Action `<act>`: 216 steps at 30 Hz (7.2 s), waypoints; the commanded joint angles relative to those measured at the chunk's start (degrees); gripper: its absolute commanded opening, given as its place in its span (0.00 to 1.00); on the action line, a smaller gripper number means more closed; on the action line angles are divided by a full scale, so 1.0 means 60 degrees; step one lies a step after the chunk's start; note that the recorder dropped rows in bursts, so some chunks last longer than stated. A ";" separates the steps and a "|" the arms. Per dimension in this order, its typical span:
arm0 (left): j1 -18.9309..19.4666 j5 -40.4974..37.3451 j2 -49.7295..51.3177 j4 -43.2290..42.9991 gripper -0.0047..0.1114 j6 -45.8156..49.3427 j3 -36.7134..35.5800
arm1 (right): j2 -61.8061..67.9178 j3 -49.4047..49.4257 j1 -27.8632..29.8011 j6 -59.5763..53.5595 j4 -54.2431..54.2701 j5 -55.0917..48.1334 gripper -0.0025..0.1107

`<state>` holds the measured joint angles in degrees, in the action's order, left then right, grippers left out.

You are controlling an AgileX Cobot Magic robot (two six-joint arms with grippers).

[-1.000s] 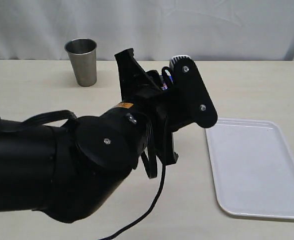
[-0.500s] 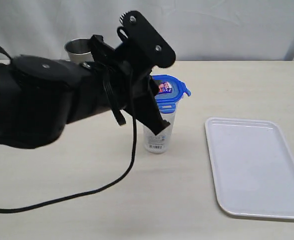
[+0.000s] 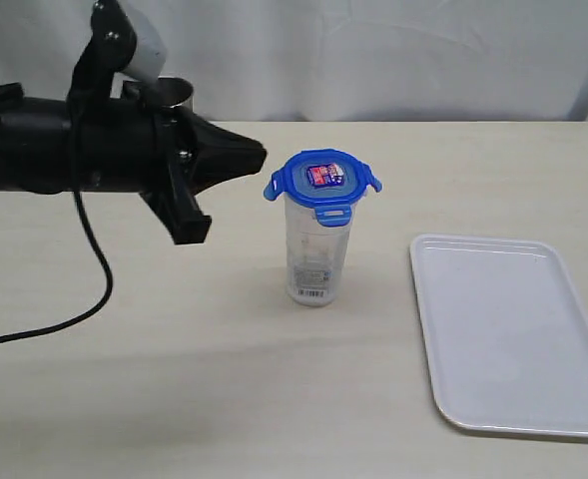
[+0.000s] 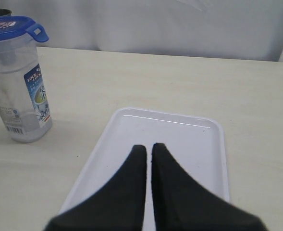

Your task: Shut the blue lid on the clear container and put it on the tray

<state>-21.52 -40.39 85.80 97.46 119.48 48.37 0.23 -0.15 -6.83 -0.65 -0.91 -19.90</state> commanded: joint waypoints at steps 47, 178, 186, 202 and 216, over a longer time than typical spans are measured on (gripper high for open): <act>-0.0642 0.1117 0.2774 0.0354 0.04 0.0533 0.1123 | -0.0039 0.0025 0.0058 0.0037 0.0014 0.0017 0.06; 0.0917 1.7302 0.7642 -2.7340 0.94 -2.2725 0.1769 | -0.0039 0.0025 0.0058 0.0037 0.0014 0.0017 0.06; 0.0599 1.7306 0.8182 -2.7745 0.94 -2.2995 0.2392 | -0.0039 0.0025 0.0058 0.0037 0.0014 0.0017 0.06; -0.0198 1.6929 0.8484 -2.7541 0.94 -2.3345 0.3512 | -0.0039 0.0025 0.0058 0.0037 0.0014 0.0017 0.06; -0.0198 1.7463 0.8484 -2.7541 0.94 -2.5214 0.3512 | -0.0039 0.0025 0.0058 0.0037 0.0014 0.0017 0.06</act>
<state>-22.59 62.41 136.67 -68.60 -30.43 69.12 0.23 -0.15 -6.83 -0.65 -0.91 -19.90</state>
